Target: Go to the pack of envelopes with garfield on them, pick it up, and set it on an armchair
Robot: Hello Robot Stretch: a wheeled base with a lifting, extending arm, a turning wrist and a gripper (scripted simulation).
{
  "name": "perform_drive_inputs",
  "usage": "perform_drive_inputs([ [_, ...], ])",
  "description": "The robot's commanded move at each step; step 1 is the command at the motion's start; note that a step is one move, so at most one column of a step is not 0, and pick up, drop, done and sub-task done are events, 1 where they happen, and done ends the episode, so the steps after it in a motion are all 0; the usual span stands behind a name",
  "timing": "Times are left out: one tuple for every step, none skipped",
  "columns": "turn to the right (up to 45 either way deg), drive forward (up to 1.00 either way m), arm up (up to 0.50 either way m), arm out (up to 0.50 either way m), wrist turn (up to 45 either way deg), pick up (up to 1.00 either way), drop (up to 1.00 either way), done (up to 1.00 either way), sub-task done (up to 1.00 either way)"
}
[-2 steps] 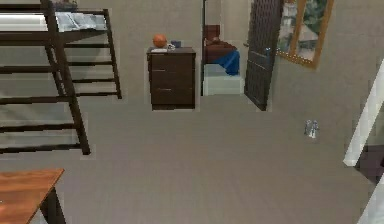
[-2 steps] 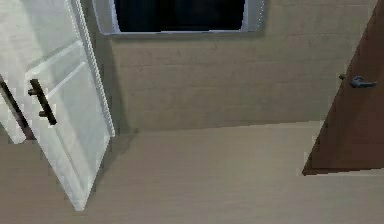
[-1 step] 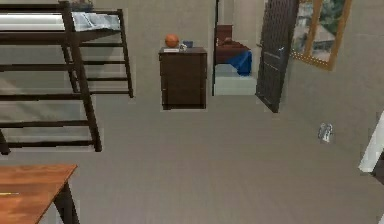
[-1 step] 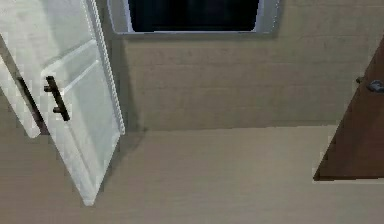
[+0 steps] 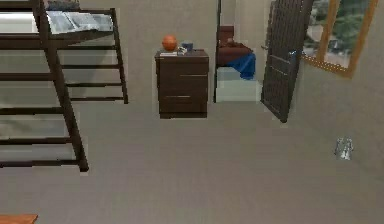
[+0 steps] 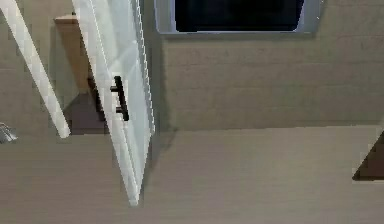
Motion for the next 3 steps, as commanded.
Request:
perform_drive_inputs([
  [-33.0,0.0,0.0,0.0,0.0,0.0,0.0,0.0,0.0],
  [0.0,0.75,0.0,0.0,0.0,0.0,0.0,0.0,0.0],
  [45.0,0.0,0.0,0.0,0.0,0.0,0.0,0.0,0.0],
])
